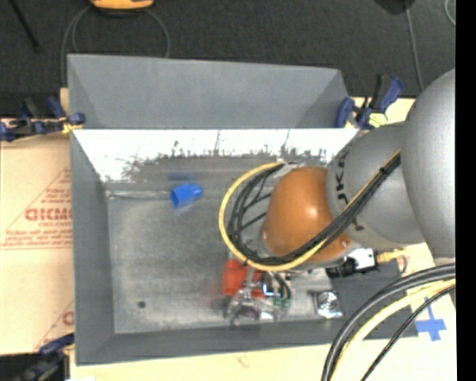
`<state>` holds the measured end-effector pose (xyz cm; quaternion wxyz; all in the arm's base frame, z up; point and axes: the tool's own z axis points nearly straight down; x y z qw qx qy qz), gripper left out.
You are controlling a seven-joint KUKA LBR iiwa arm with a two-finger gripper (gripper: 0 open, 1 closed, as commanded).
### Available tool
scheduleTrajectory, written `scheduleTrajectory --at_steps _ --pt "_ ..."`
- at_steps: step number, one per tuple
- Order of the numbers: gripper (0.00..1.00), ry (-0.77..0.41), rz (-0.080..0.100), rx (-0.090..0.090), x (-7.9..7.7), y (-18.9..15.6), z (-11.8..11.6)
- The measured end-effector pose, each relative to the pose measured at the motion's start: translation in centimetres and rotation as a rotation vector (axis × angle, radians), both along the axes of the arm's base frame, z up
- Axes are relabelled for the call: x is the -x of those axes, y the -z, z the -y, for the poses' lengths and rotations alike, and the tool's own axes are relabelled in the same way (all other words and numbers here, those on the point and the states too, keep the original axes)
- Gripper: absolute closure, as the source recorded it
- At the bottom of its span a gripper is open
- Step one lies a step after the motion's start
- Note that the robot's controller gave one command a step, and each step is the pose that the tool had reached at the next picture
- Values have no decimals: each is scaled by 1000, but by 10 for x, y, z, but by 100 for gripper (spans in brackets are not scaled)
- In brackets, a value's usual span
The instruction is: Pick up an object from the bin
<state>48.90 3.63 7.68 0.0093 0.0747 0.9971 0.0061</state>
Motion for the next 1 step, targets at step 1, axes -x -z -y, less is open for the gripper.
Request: scheduleTrajectory --at_steps 1 --pt "0 160 1 -2 7 0 15"
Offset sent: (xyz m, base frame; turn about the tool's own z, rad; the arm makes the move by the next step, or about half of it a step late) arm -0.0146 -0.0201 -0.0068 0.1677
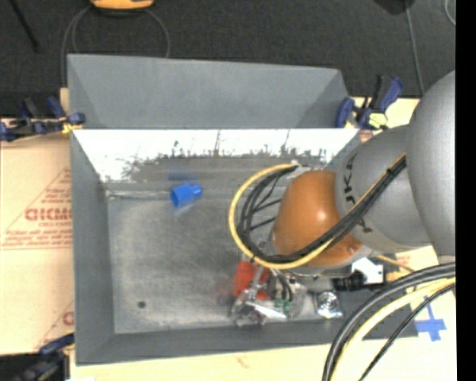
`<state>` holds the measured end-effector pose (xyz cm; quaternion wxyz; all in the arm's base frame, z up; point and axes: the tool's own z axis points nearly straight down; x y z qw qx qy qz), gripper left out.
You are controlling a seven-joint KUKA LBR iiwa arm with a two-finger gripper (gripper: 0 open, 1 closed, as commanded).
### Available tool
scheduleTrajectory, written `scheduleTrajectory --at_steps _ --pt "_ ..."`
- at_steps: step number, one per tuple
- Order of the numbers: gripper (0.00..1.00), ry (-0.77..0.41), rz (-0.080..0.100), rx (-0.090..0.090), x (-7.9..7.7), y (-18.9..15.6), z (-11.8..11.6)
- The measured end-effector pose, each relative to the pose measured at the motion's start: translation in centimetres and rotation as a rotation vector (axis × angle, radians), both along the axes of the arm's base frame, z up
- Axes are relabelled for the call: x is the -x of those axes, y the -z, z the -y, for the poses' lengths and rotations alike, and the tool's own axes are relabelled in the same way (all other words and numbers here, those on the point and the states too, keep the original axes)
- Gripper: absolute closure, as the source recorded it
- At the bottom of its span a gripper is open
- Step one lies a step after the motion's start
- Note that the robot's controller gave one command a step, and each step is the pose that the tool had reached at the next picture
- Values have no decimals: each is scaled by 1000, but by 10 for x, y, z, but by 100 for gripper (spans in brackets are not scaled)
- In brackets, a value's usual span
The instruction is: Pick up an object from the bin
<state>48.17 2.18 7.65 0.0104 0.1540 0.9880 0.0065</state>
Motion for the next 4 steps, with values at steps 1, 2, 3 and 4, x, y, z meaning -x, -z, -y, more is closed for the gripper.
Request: scheduleTrajectory --at_steps 1,2,3,4 --pt "0 39 -4 -2 -2 0 9" --pt "100 45 -1 0 -3 -1 10" --pt "100 38 -15 8 -5 -59 11" --pt "100 37 -19 9 -6 -63 11"
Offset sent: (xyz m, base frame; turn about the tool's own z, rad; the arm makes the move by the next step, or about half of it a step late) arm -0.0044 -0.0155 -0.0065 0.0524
